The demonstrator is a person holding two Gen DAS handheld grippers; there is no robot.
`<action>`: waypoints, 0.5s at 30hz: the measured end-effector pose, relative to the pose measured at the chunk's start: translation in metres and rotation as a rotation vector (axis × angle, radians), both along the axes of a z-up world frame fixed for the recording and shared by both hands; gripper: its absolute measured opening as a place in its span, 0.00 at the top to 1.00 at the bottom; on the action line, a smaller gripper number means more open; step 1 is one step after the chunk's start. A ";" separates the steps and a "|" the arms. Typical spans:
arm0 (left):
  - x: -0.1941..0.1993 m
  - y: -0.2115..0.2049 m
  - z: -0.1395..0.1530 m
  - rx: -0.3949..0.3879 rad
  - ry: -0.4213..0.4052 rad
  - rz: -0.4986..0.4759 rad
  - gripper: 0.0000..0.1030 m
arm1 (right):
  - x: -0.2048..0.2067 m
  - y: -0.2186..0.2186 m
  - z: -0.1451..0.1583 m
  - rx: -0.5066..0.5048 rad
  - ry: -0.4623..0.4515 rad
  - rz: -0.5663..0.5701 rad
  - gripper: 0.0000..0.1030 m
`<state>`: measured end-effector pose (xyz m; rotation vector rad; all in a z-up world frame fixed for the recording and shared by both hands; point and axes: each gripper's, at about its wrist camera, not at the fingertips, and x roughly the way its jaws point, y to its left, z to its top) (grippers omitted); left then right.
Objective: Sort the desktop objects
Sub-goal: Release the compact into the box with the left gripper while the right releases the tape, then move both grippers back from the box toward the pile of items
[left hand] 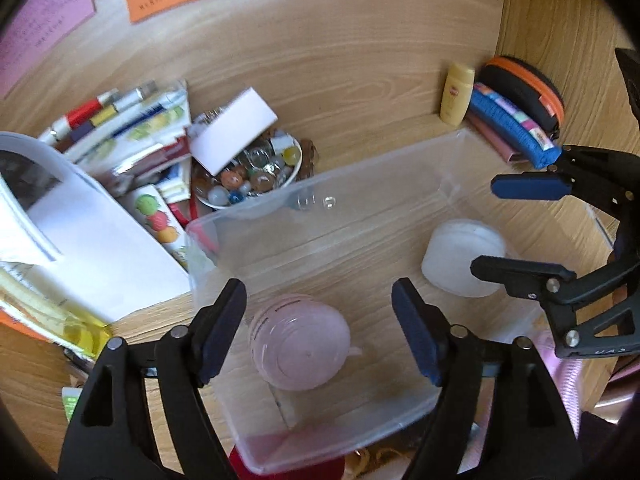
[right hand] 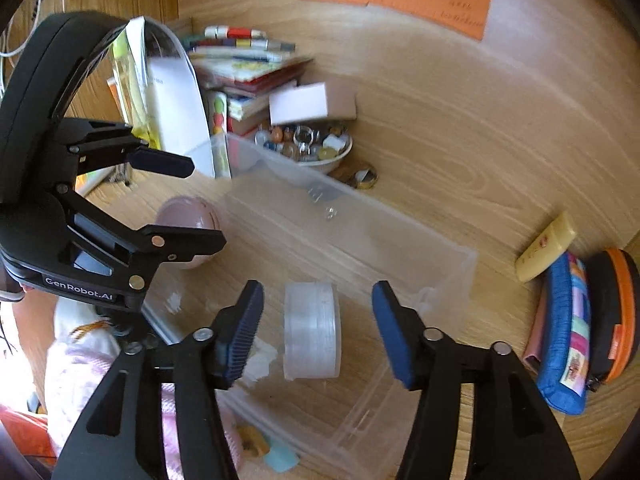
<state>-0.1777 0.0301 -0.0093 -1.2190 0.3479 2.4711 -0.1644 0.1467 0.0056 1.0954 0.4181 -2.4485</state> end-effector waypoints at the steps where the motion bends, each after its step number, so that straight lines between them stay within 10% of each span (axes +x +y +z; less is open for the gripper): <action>1: 0.003 0.000 0.004 0.005 0.009 0.004 0.22 | 0.002 0.002 0.003 -0.009 0.007 -0.004 0.40; 15: 0.072 -0.026 0.065 0.035 0.230 0.057 0.05 | 0.058 0.022 0.054 -0.085 0.135 -0.047 0.20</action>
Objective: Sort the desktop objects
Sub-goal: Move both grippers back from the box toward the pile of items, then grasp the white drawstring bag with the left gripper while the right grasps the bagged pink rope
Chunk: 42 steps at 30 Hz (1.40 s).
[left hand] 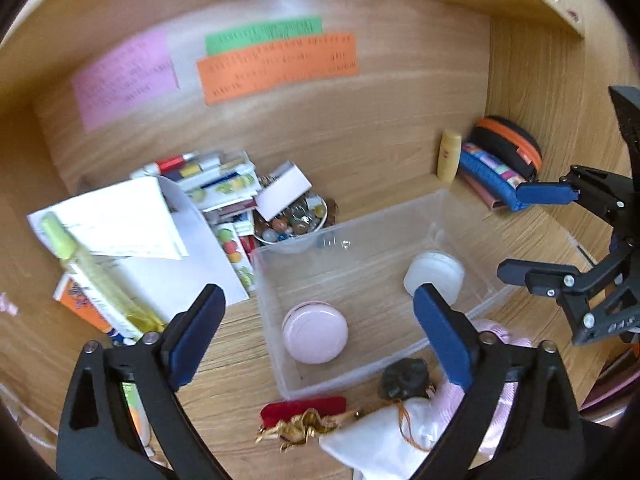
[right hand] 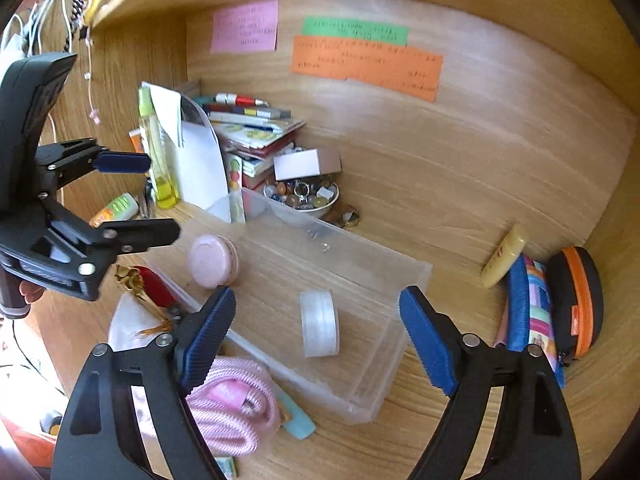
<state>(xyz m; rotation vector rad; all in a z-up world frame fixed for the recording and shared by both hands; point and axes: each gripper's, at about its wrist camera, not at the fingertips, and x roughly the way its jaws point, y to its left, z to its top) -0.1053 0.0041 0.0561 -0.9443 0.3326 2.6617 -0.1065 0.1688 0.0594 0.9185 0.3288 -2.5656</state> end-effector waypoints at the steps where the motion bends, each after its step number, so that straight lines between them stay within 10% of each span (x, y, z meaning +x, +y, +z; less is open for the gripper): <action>1: 0.005 -0.001 0.001 -0.004 0.009 -0.001 0.05 | 0.004 0.002 0.002 -0.008 0.003 -0.003 0.19; 26: 0.089 -0.063 -0.038 0.094 0.021 0.144 0.03 | 0.104 0.016 -0.048 -0.015 0.003 -0.035 0.02; 42: 0.108 -0.056 -0.092 0.126 -0.106 0.134 0.03 | 0.075 -0.014 -0.088 0.028 -0.050 0.012 0.02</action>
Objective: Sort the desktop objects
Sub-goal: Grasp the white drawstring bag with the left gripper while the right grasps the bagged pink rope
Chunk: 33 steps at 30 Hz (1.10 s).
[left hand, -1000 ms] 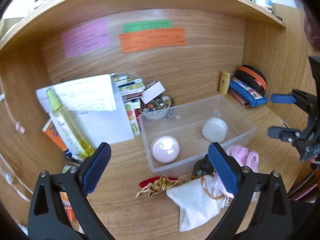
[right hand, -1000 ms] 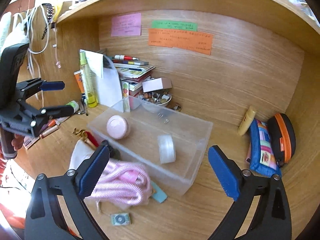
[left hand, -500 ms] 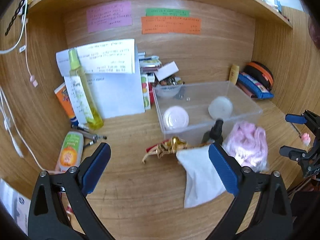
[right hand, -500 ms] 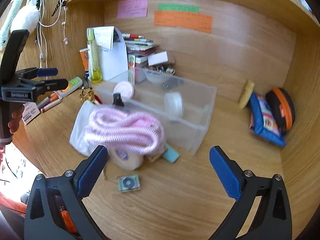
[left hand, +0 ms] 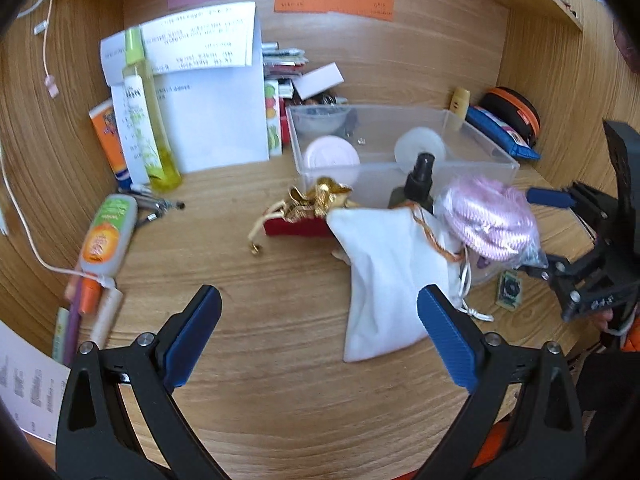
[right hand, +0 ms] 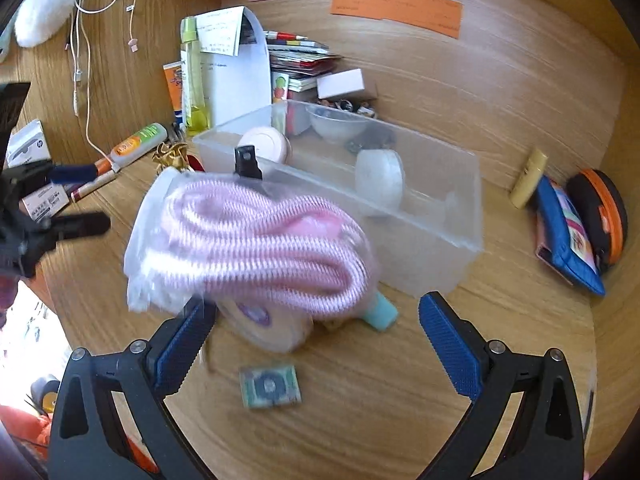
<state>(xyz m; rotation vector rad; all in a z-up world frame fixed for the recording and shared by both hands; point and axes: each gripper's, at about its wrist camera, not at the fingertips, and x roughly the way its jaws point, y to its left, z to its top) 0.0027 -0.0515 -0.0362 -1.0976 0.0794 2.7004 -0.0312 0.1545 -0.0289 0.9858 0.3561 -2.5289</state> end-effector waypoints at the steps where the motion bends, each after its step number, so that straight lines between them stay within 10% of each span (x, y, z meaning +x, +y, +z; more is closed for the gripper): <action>1: 0.000 0.001 -0.002 0.001 -0.005 -0.002 0.03 | -0.003 -0.002 0.000 0.003 0.003 0.004 0.02; 13: -0.010 0.025 -0.019 0.015 -0.081 -0.083 0.03 | -0.023 -0.030 -0.001 0.017 0.043 0.101 0.04; 26: -0.040 0.042 -0.038 0.056 -0.180 -0.125 0.03 | -0.027 -0.007 0.011 -0.114 0.009 0.117 0.56; 33: -0.056 0.050 -0.043 0.075 -0.207 -0.118 0.03 | -0.023 0.009 0.015 -0.162 0.007 0.112 0.64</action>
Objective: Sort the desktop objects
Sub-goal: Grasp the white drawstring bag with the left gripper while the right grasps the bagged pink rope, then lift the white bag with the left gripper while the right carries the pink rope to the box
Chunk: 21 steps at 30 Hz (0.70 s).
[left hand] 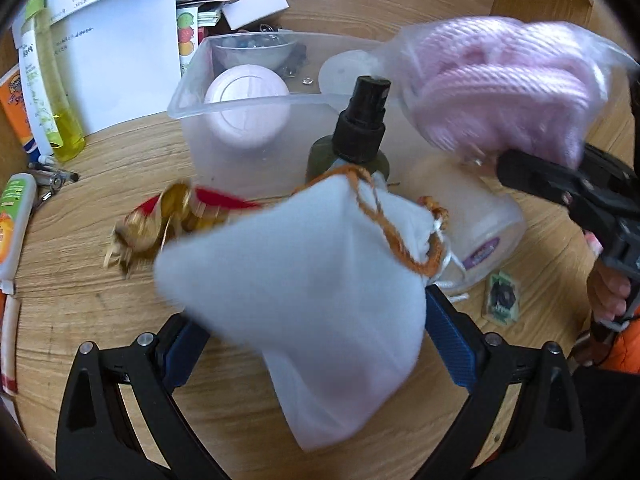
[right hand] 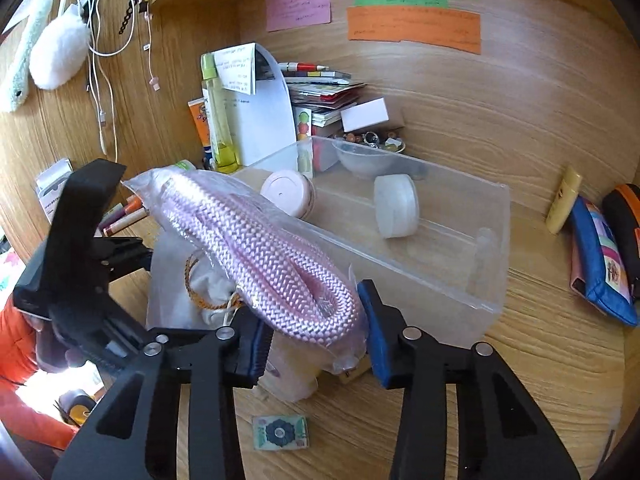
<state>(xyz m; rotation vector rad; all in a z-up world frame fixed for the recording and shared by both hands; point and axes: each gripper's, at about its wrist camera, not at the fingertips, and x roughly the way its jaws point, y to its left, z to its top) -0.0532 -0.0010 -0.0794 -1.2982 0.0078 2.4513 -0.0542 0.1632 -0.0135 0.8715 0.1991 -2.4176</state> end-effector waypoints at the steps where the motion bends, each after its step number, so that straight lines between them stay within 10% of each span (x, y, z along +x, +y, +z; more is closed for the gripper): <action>1: -0.002 0.001 -0.001 0.009 -0.006 0.003 0.03 | 0.001 0.002 0.000 -0.008 -0.004 0.001 0.64; 21: 0.034 -0.031 0.015 0.095 -0.033 0.035 0.47 | -0.008 -0.018 -0.004 0.020 0.014 0.035 0.62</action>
